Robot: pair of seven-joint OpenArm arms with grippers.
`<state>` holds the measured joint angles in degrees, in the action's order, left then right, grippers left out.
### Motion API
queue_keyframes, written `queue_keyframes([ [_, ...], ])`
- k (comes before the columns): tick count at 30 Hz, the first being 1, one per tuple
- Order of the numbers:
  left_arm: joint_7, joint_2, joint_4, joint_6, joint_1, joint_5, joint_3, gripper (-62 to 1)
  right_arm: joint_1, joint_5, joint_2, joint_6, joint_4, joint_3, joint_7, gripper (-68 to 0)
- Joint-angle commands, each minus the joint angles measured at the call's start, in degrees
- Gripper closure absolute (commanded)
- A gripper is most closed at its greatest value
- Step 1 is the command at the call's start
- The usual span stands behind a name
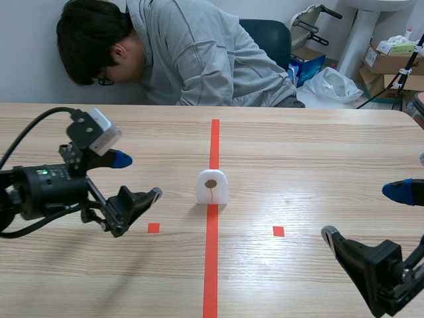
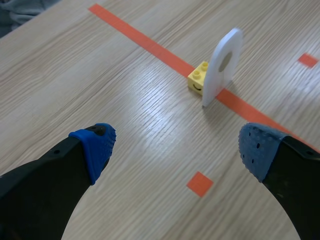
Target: Do the leaf sorting experiment
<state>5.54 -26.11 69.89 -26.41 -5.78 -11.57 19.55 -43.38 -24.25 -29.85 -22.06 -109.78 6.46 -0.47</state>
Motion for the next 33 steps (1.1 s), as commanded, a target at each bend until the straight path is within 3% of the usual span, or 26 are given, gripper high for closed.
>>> queue_keyframes([
  [1,-1.7,2.0,-1.1,0.0,-2.6,0.3,1.4,-52.9,0.5,-0.4,0.0,0.0,-0.8,0.3,0.8,-65.7],
  [6,-3.1,6.7,-11.3,0.0,-10.6,3.4,8.3,-52.9,0.5,-0.4,0.0,0.0,-0.8,0.3,0.8,-65.7],
  [12,-3.9,11.5,-17.5,0.1,-14.7,5.7,12.8,-52.9,0.7,-0.4,0.0,0.0,-0.8,0.3,0.8,-65.7],
  [22,-5.8,16.6,-21.9,1.6,-17.0,8.4,13.9,-52.9,1.5,-0.4,0.0,0.0,-0.8,0.3,0.5,-65.7],
  [25,-6.2,17.5,-23.0,1.9,-17.3,8.6,13.9,-52.9,2.0,-0.4,0.0,0.0,-0.8,0.3,0.4,-65.7],
  [28,-7.6,17.8,-24.3,2.6,-17.5,11.0,13.9,-52.9,2.4,-0.4,0.0,0.0,-0.8,0.3,0.3,-65.7],
  [33,-8.4,17.8,-25.8,3.4,-17.4,11.0,13.9,-52.5,2.4,-0.4,0.0,0.0,-0.8,0.3,0.4,-65.7],
])
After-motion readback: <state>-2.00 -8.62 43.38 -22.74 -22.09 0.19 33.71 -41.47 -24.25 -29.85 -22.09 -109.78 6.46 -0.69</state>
